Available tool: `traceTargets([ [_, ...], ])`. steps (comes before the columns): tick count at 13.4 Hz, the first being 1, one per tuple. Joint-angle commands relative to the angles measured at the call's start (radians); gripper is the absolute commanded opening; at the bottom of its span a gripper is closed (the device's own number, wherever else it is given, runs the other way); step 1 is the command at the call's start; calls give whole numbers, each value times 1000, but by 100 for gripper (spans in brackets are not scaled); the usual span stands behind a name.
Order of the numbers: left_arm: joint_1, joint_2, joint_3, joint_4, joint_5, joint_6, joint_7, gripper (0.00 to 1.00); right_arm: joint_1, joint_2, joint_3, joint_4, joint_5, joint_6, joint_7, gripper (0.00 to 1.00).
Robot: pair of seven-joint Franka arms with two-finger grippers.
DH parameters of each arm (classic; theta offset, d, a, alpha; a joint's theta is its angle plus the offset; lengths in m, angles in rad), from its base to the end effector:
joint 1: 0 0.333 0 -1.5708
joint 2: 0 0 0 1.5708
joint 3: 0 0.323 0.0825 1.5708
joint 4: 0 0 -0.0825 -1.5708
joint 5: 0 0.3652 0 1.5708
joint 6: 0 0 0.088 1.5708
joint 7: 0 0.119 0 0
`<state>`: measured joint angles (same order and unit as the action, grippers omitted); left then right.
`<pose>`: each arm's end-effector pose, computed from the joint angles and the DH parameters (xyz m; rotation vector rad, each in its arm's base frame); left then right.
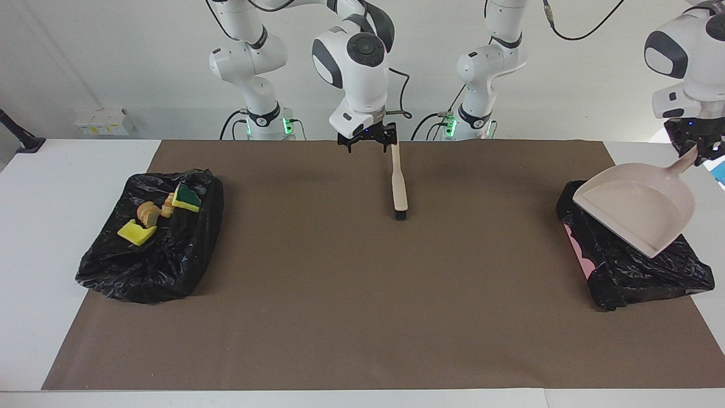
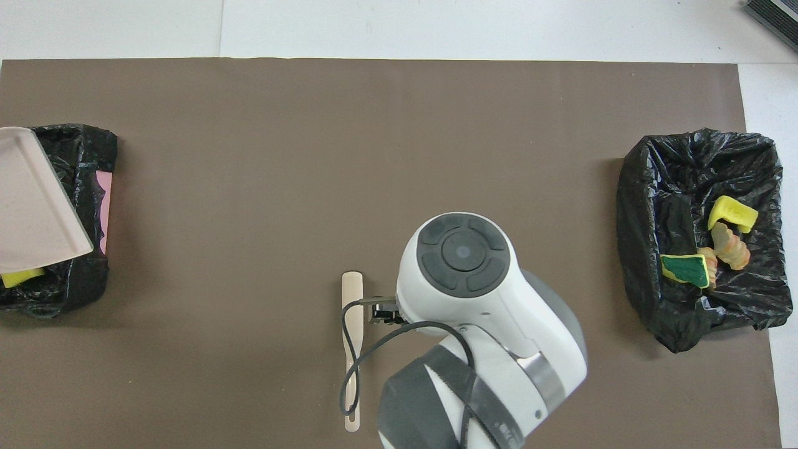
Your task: Sweep and dump trash in bin
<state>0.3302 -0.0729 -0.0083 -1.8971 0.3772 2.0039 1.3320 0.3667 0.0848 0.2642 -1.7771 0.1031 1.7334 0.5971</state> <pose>0.5060 0.1962 0.5530 -2.3271 1.4899 0.1986 0.4441 0.3325 0.4951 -3.1020 -0.0173 0.2697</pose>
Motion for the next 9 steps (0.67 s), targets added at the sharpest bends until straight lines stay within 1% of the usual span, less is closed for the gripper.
traceTargets([
  [1,-75,-5,11,-49,-104,-8,-173,0,-93,-46,4,2,-55,-9,-130,100],
  [3,-169,14,11,-79,-123,-4,-366,0,-179,-74,4,13,-59,-9,-248,100],
  [4,-209,21,11,-94,-145,-4,-478,0,-216,-74,3,22,-59,-24,-308,100],
  [5,-239,18,11,-120,-173,6,-579,0,-247,-74,3,39,-81,-38,-354,100],
  [7,-311,27,11,-126,-222,19,-710,0,-302,-76,4,74,-161,-61,-422,100],
  [9,-412,70,11,-126,-227,44,-882,0,-360,-77,-5,93,-174,-71,-483,100],
])
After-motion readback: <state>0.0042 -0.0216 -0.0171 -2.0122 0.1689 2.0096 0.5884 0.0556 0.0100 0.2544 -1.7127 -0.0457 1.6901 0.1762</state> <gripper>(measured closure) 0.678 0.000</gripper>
